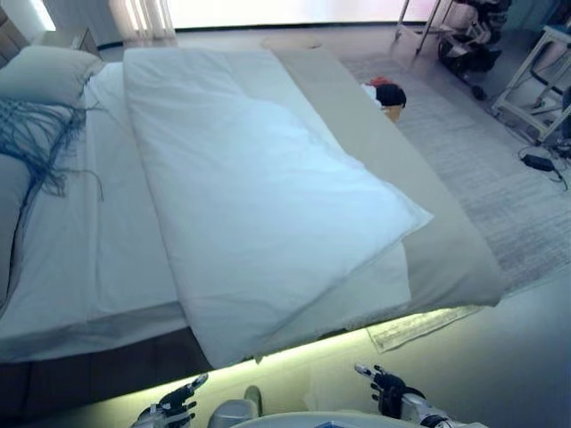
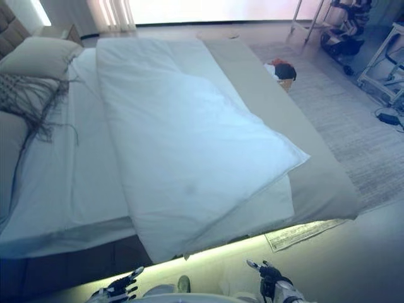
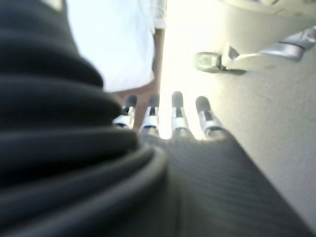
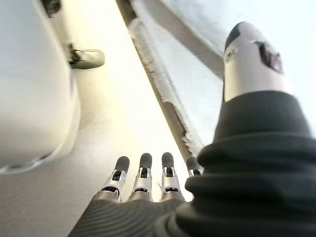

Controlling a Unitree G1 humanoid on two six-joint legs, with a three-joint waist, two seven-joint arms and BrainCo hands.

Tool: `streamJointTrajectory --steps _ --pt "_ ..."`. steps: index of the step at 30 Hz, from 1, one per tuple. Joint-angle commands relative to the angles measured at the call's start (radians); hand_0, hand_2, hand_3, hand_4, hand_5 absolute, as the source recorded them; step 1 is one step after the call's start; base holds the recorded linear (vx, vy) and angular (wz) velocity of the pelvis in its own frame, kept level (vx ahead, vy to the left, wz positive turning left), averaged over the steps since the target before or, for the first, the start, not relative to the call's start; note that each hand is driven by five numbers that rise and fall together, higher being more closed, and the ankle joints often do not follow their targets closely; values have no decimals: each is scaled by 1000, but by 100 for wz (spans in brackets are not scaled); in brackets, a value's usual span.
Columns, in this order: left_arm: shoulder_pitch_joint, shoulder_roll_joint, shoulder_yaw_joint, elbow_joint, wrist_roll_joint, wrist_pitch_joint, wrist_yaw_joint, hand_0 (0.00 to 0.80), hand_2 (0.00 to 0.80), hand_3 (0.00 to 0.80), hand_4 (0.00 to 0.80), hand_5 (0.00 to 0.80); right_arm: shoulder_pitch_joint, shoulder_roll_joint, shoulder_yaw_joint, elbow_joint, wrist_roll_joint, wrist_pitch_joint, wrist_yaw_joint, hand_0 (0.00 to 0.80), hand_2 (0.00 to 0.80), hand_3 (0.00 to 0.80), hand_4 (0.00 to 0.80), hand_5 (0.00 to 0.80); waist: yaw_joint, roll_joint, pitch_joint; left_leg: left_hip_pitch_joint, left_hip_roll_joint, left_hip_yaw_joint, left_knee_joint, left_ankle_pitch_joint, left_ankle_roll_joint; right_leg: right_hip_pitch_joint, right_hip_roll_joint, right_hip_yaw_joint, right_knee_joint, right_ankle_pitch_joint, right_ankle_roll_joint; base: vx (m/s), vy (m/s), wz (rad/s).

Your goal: Make the bed neatly

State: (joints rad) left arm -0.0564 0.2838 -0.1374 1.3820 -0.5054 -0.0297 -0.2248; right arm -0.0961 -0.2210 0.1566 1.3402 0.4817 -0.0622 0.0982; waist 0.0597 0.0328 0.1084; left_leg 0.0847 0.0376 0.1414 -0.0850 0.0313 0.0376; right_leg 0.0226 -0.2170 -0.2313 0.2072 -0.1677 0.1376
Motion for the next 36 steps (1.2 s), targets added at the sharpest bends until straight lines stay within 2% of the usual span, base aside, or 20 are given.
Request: streamJointTrajectory --steps 1,3,5,7,9,12,16,17,19,21,23,27,29,33,36 --pt "-24 26 12 -8 -17 -15 5 0 0 0 0 0 -28 -40 -17 -1 95 -24 -10 0 0 0 0 0 -8 -43 38 -74 -30 52 117 -70 -45 -112 -85 27 -130 332 29 181 -210 39" --pt "-23 30 16 -3 -5 -8 5 0 0 0 0 0 -32 -40 -31 1 115 -23 -10 0 0 0 0 0 -13 -54 44 -53 -22 39 124 -105 -52 -130 -108 35 -197 372 48 243 -220 39" --pt "-5 30 30 11 20 -7 5 0 0 0 0 0 -26 -38 -47 -1 139 -21 4 0 0 0 0 0 -13 -63 40 -31 -4 29 133 -127 -60 -113 -119 38 -213 380 55 285 -226 46" --pt "17 31 42 20 37 -9 8 0 0 0 0 0 -16 -31 -62 -4 180 -21 14 0 0 0 0 0 -13 -72 32 -17 15 18 150 -141 -66 -93 -121 48 -194 373 55 263 -283 86" --pt "25 33 47 25 38 -14 3 0 0 0 0 0 -11 -31 -76 1 228 -21 33 0 0 0 0 0 -17 -76 23 -15 36 -3 162 -141 -72 -76 -104 72 -168 331 55 224 -304 84" --pt "45 16 48 29 34 -35 24 0 0 0 0 0 -10 -29 -87 -3 288 2 43 0 0 0 0 0 -9 -82 10 -14 89 -25 169 -112 -98 -32 -69 52 -150 254 55 199 -293 47" --pt "52 -2 26 10 11 -62 7 0 0 0 0 0 -36 -36 -73 -22 377 18 74 0 0 0 0 0 10 -66 12 -12 146 -40 80 -19 -132 6 -20 7 -159 204 24 85 -192 33" --pt "37 -7 14 6 1 -71 -3 0 0 0 0 0 -46 -37 -75 -25 425 23 74 0 0 0 0 0 12 -60 17 -29 153 -28 69 -1 -142 8 -14 -10 -169 201 17 -94 -120 29" --pt "-3 -19 -1 -7 13 -63 -26 0 0 0 0 0 -51 -43 -103 -26 526 28 107 0 0 0 0 0 0 -55 26 -74 158 31 128 -7 -159 4 -19 -52 -165 195 9 -124 -62 48" --pt "-20 -39 -21 -15 12 -57 -40 0 0 0 0 0 -59 -43 -128 -26 589 26 117 0 0 0 0 0 -11 -52 32 -92 148 48 183 -32 -155 -7 -35 -78 -141 193 9 -58 54 78" --pt "-9 -50 -39 -29 13 -66 -43 0 0 0 0 0 -62 -44 -148 -42 659 29 124 0 0 0 0 0 -15 -36 38 -81 148 57 163 -19 -155 -11 -41 -92 -109 185 9 42 89 41" --pt "-9 -34 -47 -60 -61 -106 -54 0 0 0 0 0 -78 -61 -179 -49 670 24 85 0 0 0 0 0 -14 -29 74 -116 163 55 246 -49 -161 -35 -66 -77 -67 175 18 27 -14 15" --pt "-41 -10 -54 -98 -124 -115 -77 0 0 0 0 0 -128 -89 -186 -60 692 19 82 0 0 0 0 0 -7 -31 122 -189 175 51 327 -69 -168 -77 -82 -75 -42 174 22 -197 -89 23" --pt "-120 22 -101 -173 -243 -140 -107 0 0 0 0 0 -280 -176 -180 -76 724 13 67 0 0 0 0 0 -1 -16 234 -391 181 -8 491 -104 -179 -248 -107 -33 76 160 11 -298 -23 19" --pt "-143 38 -119 -228 -308 -139 -109 0 0 0 0 0 -370 -227 -166 -97 756 26 53 0 0 0 0 0 6 -8 292 -493 182 -29 568 -128 -176 -365 -130 -11 175 143 6 -165 -8 8"
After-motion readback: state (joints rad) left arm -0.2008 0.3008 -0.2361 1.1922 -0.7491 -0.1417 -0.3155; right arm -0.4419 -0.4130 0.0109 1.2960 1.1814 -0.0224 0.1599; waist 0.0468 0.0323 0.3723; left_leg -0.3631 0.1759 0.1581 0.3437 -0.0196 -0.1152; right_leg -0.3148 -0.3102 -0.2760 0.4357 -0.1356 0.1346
